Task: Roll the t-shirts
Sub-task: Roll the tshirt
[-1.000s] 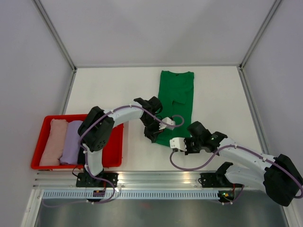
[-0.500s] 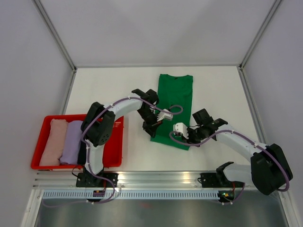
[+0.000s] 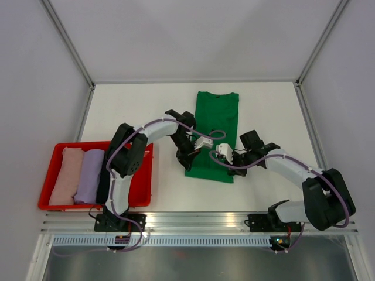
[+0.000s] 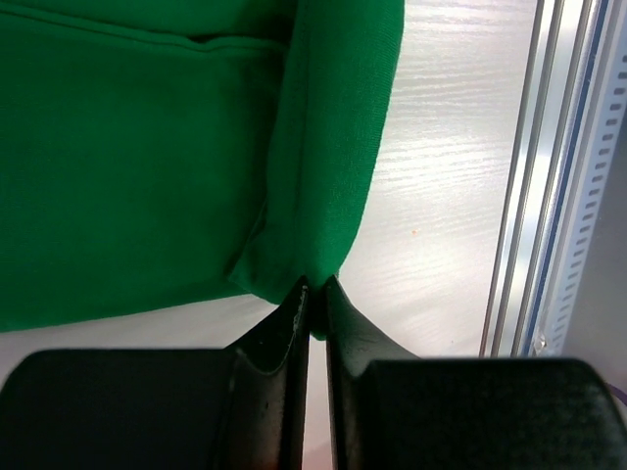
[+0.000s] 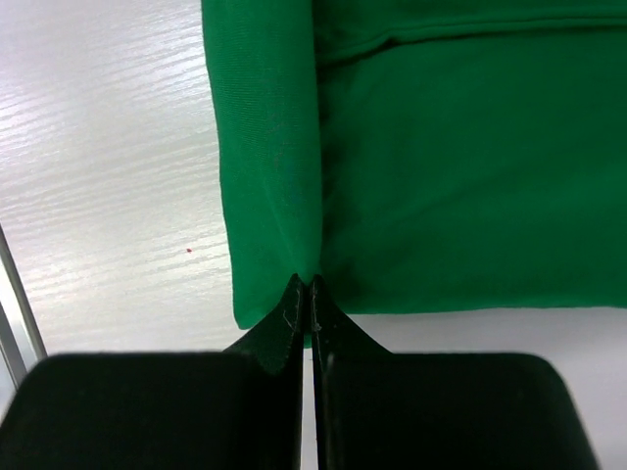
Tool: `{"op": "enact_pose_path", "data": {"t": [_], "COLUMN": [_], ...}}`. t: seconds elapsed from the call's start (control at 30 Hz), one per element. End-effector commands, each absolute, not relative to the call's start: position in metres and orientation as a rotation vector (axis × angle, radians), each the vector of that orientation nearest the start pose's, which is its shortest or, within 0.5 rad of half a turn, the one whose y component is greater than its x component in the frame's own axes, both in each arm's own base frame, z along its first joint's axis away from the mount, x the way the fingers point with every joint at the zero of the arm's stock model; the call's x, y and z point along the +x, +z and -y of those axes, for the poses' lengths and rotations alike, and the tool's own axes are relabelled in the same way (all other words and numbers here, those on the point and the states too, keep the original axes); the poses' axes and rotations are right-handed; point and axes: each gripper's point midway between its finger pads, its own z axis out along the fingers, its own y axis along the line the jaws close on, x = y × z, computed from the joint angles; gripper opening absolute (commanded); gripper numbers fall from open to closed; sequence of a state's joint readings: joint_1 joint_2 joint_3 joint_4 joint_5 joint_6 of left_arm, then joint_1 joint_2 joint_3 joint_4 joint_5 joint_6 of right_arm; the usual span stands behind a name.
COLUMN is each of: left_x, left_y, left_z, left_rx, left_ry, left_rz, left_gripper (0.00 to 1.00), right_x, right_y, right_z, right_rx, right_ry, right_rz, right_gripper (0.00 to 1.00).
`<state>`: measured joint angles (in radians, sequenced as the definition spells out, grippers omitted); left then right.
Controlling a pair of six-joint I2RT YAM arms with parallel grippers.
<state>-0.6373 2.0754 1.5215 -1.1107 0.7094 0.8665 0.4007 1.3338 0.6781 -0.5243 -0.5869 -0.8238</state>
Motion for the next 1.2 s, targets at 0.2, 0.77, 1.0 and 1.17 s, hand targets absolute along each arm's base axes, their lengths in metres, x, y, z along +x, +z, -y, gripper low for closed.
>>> {"op": "enact_pose_path", "data": {"t": [0.2,0.77,1.0,1.17], "left_x": [0.248,0.289,0.288,0.263], "left_y": [0.043,0.104,0.108,0.100], "left_z": [0.280,0.268,0.275,0.295], "left_rx": [1.884,1.680,1.714,1.769], "left_ry": [-1.032,-0.887,-0.708,-0.741], "left_rz": [-2.257,-2.043,-1.872,-1.816], "left_gripper": [0.31,0.43,0.46,0.46], "right_x": [0.232,0.242,0.246,0.251], "right_y": [0.039,0.032,0.031,0.033], "right_z": [-0.163,-0.160,-0.160,-0.159], "right_rx": [-1.515,-1.481,-1.451,-1.426], "right_ry": [0.556,0.529,0.518,0.500], "right_rz": [-2.043,-2.103,-2.119,-2.132], "right_gripper": [0.00,0.02,0.02,0.07]}}
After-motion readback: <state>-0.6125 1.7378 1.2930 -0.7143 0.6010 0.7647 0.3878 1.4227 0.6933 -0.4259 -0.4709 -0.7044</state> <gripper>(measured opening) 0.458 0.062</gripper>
